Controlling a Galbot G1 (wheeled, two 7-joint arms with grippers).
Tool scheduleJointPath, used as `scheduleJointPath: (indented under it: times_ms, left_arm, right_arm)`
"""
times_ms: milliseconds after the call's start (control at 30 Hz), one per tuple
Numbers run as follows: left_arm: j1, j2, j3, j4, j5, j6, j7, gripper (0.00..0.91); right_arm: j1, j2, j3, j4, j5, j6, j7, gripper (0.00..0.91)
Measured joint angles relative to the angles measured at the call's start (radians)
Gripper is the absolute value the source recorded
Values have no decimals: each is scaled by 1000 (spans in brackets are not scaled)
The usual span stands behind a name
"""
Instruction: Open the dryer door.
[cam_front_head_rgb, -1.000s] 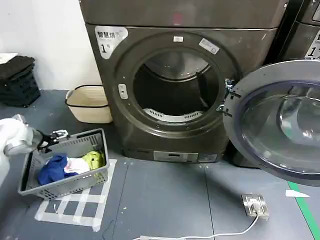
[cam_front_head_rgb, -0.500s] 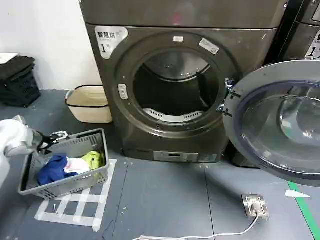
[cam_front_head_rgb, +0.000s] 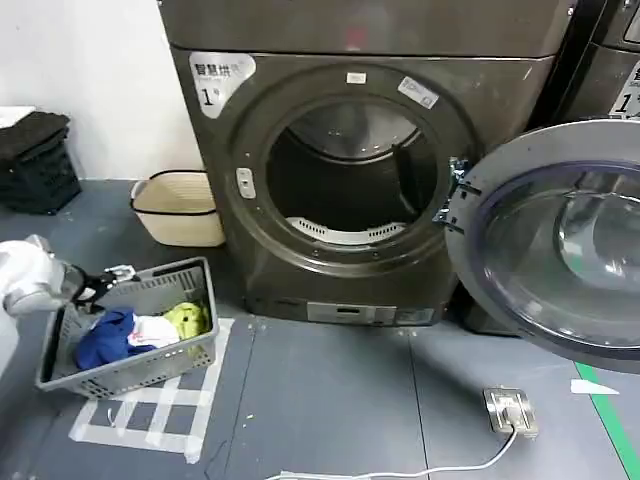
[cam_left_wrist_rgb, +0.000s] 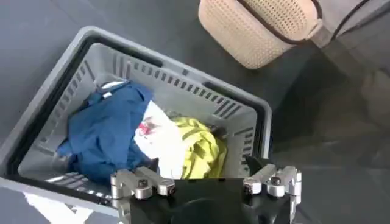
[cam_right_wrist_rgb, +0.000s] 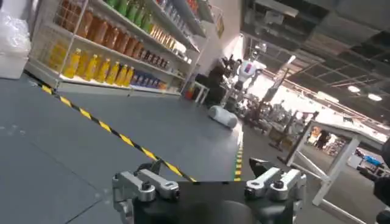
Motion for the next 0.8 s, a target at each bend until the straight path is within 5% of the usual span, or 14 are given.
scheduleJointPath:
  times_ms: [800]
  left_arm:
    - [2,-3,0,12,-3,0,-2,907]
  right_arm:
    - [0,3,1,-1,-2,8,-4,907]
